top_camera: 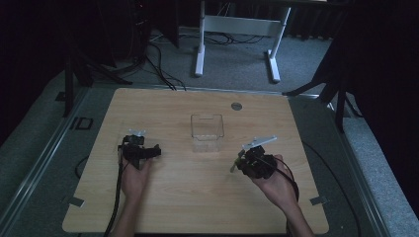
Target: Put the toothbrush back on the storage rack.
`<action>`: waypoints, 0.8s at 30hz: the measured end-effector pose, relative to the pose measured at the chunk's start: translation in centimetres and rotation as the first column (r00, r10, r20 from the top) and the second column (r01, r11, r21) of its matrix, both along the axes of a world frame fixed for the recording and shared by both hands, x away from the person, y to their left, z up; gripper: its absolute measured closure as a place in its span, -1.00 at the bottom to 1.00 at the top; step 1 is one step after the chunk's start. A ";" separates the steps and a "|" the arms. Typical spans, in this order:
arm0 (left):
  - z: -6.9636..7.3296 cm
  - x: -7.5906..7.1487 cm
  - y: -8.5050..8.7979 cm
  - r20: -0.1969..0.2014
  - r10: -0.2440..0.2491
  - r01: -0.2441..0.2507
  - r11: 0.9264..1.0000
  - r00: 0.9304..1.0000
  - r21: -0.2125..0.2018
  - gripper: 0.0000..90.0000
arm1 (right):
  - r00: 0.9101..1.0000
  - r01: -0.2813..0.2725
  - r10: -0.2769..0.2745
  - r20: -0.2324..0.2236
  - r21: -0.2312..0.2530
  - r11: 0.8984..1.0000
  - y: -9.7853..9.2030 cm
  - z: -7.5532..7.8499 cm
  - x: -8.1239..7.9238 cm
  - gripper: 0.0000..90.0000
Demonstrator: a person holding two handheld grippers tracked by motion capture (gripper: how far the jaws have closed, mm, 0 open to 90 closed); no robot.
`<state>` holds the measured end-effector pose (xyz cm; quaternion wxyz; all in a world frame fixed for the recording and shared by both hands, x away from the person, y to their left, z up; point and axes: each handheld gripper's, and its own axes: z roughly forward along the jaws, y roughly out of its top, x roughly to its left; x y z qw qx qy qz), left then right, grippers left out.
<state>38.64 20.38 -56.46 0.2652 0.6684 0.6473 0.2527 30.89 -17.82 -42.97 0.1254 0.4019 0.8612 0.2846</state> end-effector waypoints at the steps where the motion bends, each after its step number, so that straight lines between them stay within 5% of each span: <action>1: 0.0 0.0 0.0 0.000 0.001 -0.001 1.000 1.000 0.000 -0.97 | 1.000 0.000 0.000 0.000 0.005 1.000 0.0 0.1 0.0 0.78; 24: 0.0 0.0 0.0 0.000 0.001 -0.001 1.000 1.000 0.000 -0.97 | 1.000 -0.005 0.004 0.025 0.041 0.999 0.6 1.1 0.8 0.78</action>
